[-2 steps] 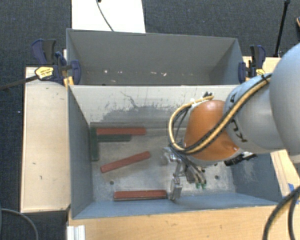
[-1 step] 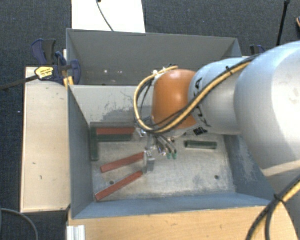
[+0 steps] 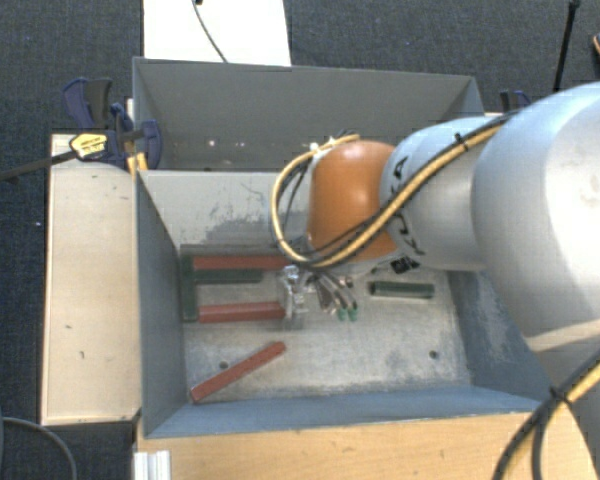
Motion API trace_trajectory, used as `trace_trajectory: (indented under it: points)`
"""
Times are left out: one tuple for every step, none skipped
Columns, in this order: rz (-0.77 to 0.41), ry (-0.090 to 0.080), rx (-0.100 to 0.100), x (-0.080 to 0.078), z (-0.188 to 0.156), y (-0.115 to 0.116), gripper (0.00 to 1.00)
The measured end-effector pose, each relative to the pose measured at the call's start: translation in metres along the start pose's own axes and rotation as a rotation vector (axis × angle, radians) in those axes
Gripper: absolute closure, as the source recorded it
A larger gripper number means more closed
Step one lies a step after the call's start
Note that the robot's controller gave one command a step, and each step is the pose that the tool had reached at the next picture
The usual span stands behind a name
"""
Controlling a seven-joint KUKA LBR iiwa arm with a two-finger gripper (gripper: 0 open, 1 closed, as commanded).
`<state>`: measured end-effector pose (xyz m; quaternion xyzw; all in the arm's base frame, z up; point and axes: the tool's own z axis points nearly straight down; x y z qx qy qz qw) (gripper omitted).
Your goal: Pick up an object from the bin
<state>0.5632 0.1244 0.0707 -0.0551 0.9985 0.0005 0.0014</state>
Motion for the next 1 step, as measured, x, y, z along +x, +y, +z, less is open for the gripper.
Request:
trace_trajectory:
  points:
    - [-0.242, -0.009, 0.001, 0.0032, -0.2036, -0.0056, 1.0]
